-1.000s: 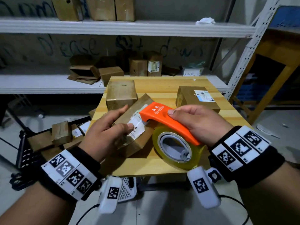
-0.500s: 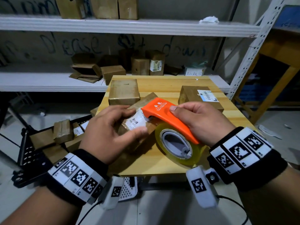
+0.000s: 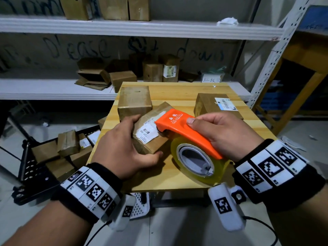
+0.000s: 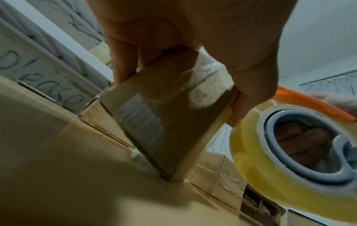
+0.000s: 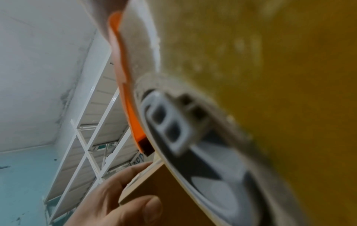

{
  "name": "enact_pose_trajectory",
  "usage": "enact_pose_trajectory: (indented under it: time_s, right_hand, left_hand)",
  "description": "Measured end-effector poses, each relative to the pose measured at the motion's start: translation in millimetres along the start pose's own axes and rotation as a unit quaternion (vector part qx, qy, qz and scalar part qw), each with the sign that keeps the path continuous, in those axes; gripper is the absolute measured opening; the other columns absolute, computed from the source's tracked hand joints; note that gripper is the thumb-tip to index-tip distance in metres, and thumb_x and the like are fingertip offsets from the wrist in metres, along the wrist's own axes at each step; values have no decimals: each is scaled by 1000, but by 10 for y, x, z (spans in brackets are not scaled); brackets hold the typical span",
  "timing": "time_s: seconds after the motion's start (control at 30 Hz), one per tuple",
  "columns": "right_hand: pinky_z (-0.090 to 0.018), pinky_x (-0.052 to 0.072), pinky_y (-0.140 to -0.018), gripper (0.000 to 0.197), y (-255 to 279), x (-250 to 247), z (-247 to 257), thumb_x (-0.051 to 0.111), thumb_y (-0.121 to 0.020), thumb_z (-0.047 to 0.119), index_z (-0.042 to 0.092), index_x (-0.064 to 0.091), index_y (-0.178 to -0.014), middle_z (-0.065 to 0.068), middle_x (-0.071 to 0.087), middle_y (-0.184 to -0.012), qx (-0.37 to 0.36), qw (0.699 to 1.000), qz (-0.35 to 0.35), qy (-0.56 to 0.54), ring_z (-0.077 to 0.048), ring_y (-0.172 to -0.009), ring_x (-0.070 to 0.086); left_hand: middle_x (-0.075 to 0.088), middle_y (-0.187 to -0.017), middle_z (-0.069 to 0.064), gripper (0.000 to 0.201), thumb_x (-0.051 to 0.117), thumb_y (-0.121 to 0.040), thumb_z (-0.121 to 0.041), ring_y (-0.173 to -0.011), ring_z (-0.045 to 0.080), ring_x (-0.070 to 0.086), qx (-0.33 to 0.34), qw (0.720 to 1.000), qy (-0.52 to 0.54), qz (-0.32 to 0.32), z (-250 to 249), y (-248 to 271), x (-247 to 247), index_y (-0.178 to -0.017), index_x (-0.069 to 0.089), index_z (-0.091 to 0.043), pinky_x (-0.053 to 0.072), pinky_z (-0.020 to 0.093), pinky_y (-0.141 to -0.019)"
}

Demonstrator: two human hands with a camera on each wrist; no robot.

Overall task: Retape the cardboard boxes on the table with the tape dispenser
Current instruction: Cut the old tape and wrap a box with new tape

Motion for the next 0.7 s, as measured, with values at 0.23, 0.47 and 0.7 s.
enact_pose_trajectory:
  time_s: [0.23, 0.47, 0.7]
  right_hand:
    - [-51, 63, -87, 33, 71, -77, -28, 64, -93, 55, 26, 80, -95, -1, 81, -81, 8, 1000, -11, 3, -21, -74, 79]
    - [-40, 60, -78, 35, 141, -197, -72, 64, -93, 57, 27, 81, -88, 4, 79, -74, 13, 998, -25, 49, -13, -67, 76]
    - [-32, 54, -69, 31, 245, -290, -210, 65, -94, 53, 27, 81, -89, 3, 79, -72, 31, 999, -26, 35, -12, -63, 75]
  left_hand:
    - [69, -127, -6, 115, 72, -46, -81, -111, 13, 65, -1, 1000, 16, 9, -43, 2, 85, -144, 49, -25, 54, 31, -91]
    - [70, -120, -8, 109, 71, -45, -80, -106, 14, 66, -46, 998, 47, -3, 57, -16, 138, -137, 53, -26, 53, 29, -85]
    - [71, -121, -6, 103, 83, -51, -69, -103, 12, 64, -44, 998, 52, -11, 36, -16, 191, -139, 52, -26, 50, 27, -84]
Point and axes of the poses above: each hand's wrist, its own y-axis away from the middle knuckle, its own x-axis out of the palm, z = x × y, the point moved 6 cm from there along -y, towards the middle knuckle
